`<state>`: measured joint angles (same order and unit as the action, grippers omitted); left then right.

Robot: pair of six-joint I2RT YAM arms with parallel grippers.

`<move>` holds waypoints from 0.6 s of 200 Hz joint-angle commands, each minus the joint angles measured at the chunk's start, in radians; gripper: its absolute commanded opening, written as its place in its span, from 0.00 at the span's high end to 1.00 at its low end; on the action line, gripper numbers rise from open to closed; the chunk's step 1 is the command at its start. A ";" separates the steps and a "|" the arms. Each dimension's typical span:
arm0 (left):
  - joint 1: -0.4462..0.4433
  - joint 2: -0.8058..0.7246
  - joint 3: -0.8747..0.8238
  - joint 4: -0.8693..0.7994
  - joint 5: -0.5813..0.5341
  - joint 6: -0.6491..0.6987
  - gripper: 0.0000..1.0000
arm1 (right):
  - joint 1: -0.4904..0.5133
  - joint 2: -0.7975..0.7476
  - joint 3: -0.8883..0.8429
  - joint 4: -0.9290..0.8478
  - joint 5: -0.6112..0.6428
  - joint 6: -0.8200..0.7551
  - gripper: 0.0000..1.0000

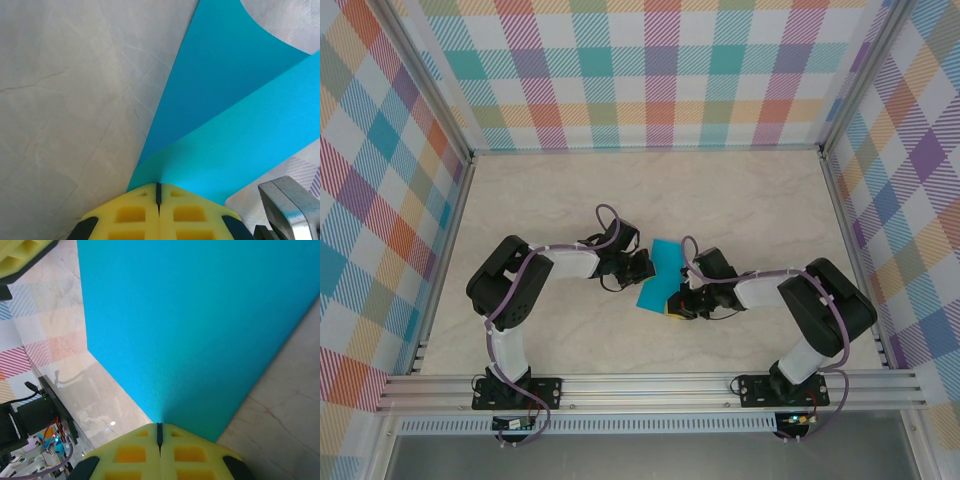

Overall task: Fold a paper plane with a square sheet of paper (pick it up from the middle)
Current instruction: Fold the square sheet of paper in half at the center of the table.

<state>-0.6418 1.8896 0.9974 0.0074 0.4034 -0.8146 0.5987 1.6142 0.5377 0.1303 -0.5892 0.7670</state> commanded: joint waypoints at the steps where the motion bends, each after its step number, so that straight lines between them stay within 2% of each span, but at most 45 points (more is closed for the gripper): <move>1: -0.015 0.026 -0.032 -0.097 -0.040 0.027 1.00 | 0.007 0.041 -0.041 -0.007 0.034 -0.025 1.00; 61: -0.015 0.032 -0.043 -0.087 -0.043 0.025 1.00 | 0.007 -0.099 0.016 -0.073 0.021 -0.007 1.00; 120: -0.015 0.031 -0.038 -0.086 -0.040 0.025 1.00 | 0.008 -0.029 0.044 0.006 0.004 0.038 1.00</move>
<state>-0.6422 1.8896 0.9974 0.0082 0.4034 -0.8135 0.6006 1.5425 0.5728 0.1047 -0.5720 0.7868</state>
